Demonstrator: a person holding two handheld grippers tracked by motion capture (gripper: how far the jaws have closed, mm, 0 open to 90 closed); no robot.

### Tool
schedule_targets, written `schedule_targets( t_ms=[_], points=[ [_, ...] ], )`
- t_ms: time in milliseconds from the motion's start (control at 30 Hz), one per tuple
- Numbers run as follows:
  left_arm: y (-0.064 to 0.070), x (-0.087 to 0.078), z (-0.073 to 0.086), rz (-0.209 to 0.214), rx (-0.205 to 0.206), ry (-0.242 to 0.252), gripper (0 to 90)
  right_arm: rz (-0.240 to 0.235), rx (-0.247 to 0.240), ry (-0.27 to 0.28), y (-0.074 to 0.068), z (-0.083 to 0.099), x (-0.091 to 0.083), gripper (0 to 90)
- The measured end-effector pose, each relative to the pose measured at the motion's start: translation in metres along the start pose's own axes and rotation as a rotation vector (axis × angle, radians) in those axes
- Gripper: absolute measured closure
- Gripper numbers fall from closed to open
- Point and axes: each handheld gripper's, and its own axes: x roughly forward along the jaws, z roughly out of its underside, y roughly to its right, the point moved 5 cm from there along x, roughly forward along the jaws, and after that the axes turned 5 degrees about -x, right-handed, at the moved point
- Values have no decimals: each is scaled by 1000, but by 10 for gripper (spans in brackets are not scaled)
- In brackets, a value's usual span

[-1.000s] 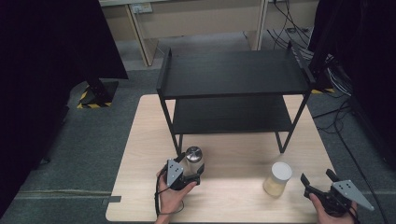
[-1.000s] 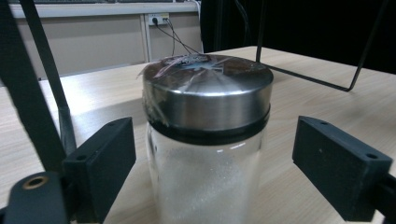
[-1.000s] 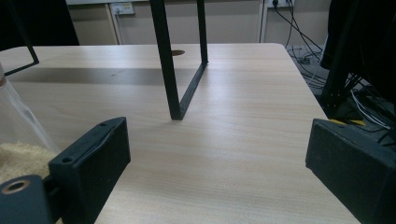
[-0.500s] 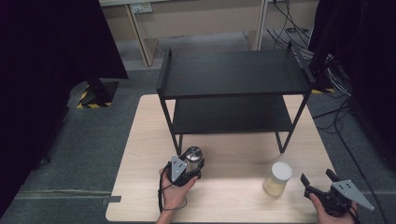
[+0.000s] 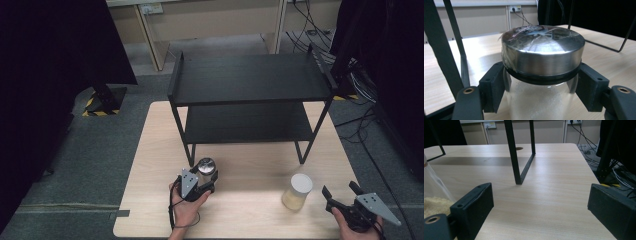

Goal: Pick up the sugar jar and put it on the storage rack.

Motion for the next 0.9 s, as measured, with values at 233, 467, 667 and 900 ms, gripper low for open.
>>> schedule_targets(
  t_ms=[233, 467, 667, 900],
  points=[
    [8, -15, -14, -2, 38, 76, 308, 1, -1, -1, 0, 0, 0, 67],
    [12, -29, -29, -9, 46, 155, 309, 1, -3, -2, 0, 0, 0, 67],
    [15, -38, -40, -10, 53, 204, 309, 5, -3, -1, -1, 0, 0, 67],
    [21, -46, -54, -22, 63, 252, 308, 4, -3, 1, -1, 0, 0, 67]
  ],
)
